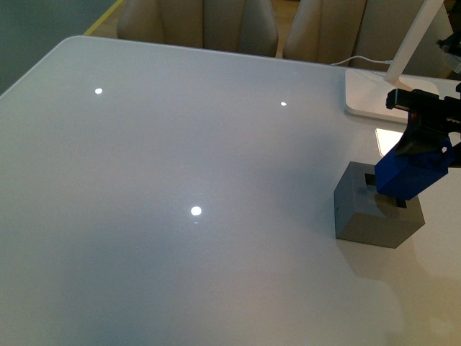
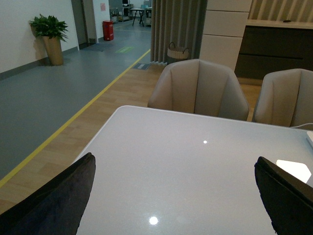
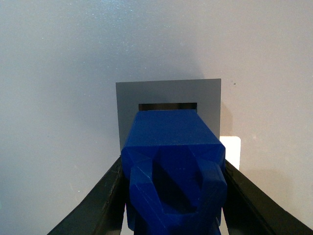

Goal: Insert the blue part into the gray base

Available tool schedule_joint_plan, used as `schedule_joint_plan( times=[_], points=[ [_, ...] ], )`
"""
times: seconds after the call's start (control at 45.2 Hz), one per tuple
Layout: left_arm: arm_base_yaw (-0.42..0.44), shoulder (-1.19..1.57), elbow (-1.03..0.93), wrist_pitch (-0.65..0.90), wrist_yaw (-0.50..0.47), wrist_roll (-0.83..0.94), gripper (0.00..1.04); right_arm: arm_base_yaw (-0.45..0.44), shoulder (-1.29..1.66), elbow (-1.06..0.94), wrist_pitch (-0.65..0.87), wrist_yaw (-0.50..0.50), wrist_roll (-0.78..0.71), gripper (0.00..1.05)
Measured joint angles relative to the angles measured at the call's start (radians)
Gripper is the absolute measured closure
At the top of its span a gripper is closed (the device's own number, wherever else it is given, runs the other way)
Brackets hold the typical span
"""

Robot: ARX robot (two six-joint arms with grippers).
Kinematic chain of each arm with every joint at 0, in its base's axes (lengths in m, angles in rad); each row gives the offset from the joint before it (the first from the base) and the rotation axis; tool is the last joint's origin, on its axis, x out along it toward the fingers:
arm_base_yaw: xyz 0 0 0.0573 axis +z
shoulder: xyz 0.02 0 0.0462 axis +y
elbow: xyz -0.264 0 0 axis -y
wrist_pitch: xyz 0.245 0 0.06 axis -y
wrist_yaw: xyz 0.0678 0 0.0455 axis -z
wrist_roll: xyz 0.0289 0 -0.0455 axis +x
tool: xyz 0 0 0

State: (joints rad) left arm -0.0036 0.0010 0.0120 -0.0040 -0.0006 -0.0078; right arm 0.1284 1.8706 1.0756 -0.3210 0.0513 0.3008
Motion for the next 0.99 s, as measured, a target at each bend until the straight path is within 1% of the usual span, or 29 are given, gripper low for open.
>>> schedule_joint_plan(
  times=[0.729,0.994],
  points=[
    [0.0,0.0,0.0,0.0,0.0,0.0,0.07,0.002,0.05,0.021,-0.012,-0.006,0.009,0.6],
    [0.0,0.0,0.0,0.0,0.0,0.0,0.07,0.002,0.064,0.021,-0.015,0.005,-0.01,0.6]
  ],
)
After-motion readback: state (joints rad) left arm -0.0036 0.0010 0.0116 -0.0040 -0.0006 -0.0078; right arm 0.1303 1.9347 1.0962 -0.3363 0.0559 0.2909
